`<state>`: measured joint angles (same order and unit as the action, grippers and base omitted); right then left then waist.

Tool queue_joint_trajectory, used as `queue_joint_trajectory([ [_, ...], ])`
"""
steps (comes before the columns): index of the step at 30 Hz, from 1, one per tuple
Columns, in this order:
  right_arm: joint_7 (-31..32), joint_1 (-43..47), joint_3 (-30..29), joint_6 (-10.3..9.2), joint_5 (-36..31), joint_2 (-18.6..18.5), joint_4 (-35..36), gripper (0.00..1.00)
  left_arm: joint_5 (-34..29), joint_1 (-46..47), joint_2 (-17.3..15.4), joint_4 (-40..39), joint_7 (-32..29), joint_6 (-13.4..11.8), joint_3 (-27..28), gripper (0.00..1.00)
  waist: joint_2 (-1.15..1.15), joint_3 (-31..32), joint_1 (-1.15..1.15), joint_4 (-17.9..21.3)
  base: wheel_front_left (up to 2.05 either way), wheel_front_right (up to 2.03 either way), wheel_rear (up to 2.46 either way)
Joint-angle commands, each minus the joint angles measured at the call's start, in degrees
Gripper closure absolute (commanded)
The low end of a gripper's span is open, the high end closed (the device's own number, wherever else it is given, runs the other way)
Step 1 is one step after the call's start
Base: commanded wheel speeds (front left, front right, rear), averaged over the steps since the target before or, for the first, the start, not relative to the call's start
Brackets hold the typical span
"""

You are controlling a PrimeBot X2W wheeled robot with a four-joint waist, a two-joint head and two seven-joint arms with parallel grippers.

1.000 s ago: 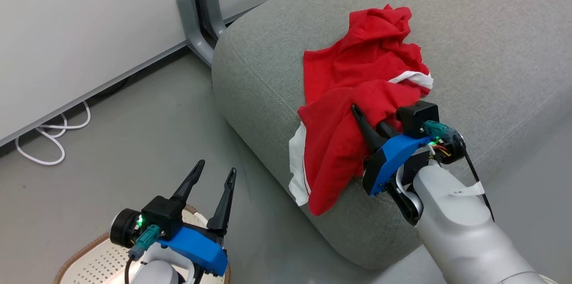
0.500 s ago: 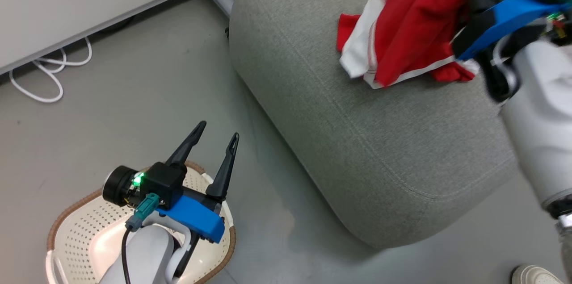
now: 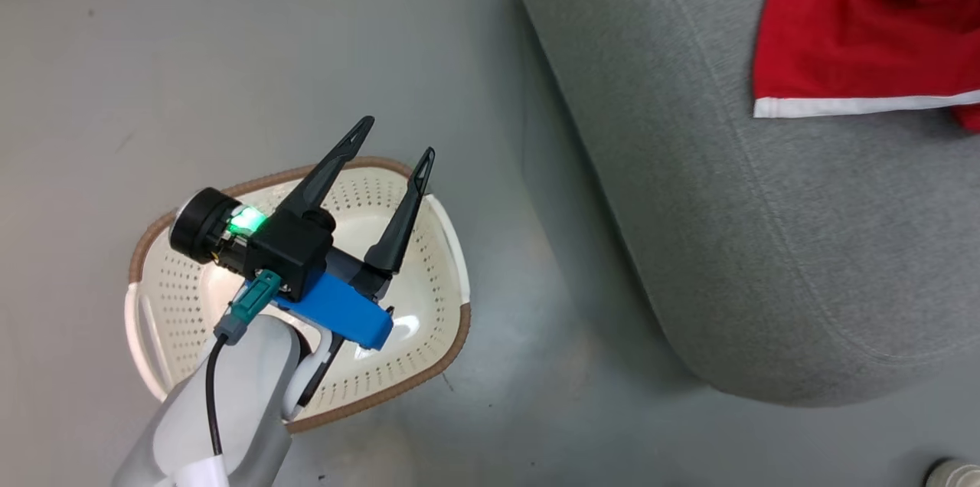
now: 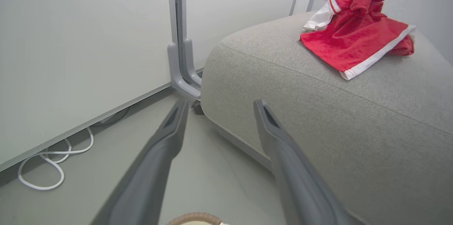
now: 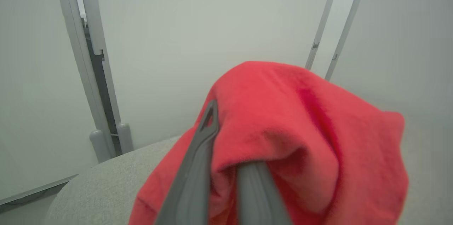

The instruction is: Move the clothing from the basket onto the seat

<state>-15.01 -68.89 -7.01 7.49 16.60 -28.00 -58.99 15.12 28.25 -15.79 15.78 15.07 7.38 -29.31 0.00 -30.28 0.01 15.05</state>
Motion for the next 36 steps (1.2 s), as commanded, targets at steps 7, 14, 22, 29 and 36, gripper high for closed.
queue_joint_trajectory([
  [7,-0.2,6.5,-7.0,0.01,-2.4,1.2,-0.9,1.00,-1.2,1.8,-0.4,-1.9,0.1,0.1,-0.2,0.00,0.00,-7.0,-0.01,-5.5,0.00,0.00,0.00],
  [14,-0.2,10.9,-11.9,0.01,-6.0,4.0,-1.5,1.00,-0.5,2.0,0.6,-1.3,0.1,0.1,-1.3,0.00,0.00,-5.5,-0.01,-6.3,0.00,0.00,0.00],
  [22,-0.2,16.3,-13.2,0.01,-11.1,5.6,-2.6,0.00,1.9,-0.8,3.0,0.5,0.2,0.1,-1.3,0.00,0.00,2.6,-0.01,-7.0,0.00,0.00,0.00],
  [29,-0.1,20.7,-9.7,0.01,-14.1,6.4,-4.4,0.00,4.0,-5.7,5.5,2.5,0.1,0.1,0.4,0.00,0.00,12.1,-0.01,-7.6,0.00,0.00,0.00],
  [36,-0.1,25.4,-4.7,0.01,-13.6,8.0,-3.8,0.00,4.7,-11.5,7.6,4.1,0.1,0.1,4.0,0.00,0.00,20.3,-0.01,-9.1,0.00,0.00,0.00],
])
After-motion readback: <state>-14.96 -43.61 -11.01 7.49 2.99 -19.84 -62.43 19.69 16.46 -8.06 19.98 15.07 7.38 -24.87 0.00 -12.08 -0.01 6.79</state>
